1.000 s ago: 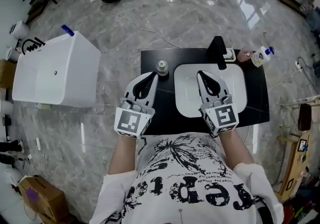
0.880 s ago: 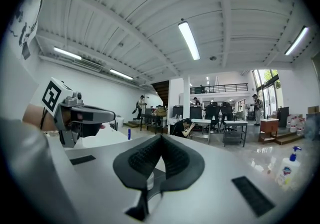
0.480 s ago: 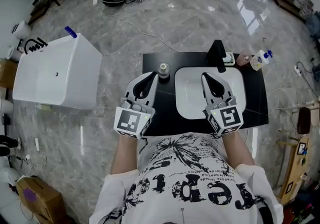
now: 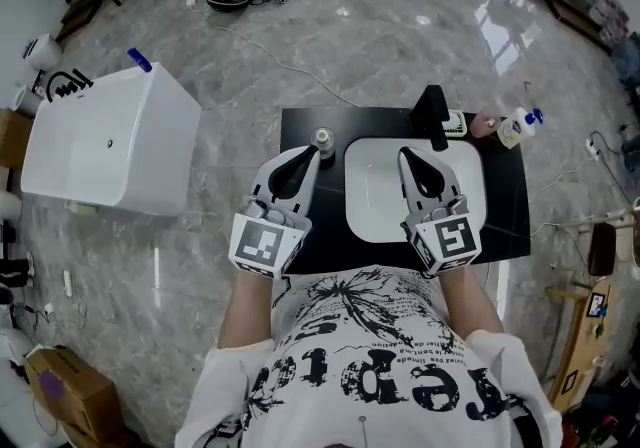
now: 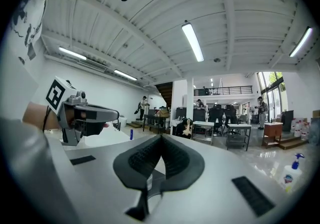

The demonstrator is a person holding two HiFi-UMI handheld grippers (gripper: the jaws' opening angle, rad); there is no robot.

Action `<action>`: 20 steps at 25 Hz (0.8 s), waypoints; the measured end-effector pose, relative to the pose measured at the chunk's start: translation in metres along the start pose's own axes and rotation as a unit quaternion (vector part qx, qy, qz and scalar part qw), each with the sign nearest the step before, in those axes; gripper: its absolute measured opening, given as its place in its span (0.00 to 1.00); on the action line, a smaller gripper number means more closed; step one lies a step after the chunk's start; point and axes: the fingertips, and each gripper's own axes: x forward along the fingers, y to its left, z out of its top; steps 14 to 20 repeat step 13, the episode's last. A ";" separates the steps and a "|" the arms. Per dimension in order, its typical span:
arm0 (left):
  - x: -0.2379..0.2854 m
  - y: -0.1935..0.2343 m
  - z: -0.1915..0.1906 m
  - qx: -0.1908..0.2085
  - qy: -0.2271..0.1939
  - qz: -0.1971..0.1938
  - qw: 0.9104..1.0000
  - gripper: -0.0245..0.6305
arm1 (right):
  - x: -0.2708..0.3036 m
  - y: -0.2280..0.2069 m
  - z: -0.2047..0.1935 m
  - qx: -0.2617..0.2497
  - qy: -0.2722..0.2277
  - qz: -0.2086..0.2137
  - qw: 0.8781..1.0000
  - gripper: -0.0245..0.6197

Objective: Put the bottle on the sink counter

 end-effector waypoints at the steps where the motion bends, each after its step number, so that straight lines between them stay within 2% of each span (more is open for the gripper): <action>1: 0.000 -0.001 0.002 -0.001 -0.003 -0.003 1.000 0.06 | 0.001 0.000 0.000 -0.003 0.000 0.003 1.000 0.06; 4: 0.001 -0.002 0.008 0.000 -0.017 -0.002 1.000 0.06 | 0.003 0.000 0.001 0.000 0.005 0.003 1.000 0.06; 7: 0.004 0.000 0.011 0.001 -0.013 0.006 1.000 0.06 | 0.004 -0.002 0.002 0.010 0.007 -0.002 1.000 0.06; 13: 0.017 0.009 0.013 -0.022 -0.055 0.018 0.998 0.06 | 0.012 -0.014 -0.007 0.006 0.009 -0.006 1.000 0.06; 20: 0.017 0.009 0.013 -0.022 -0.055 0.018 0.998 0.06 | 0.012 -0.014 -0.007 0.006 0.009 -0.006 1.000 0.06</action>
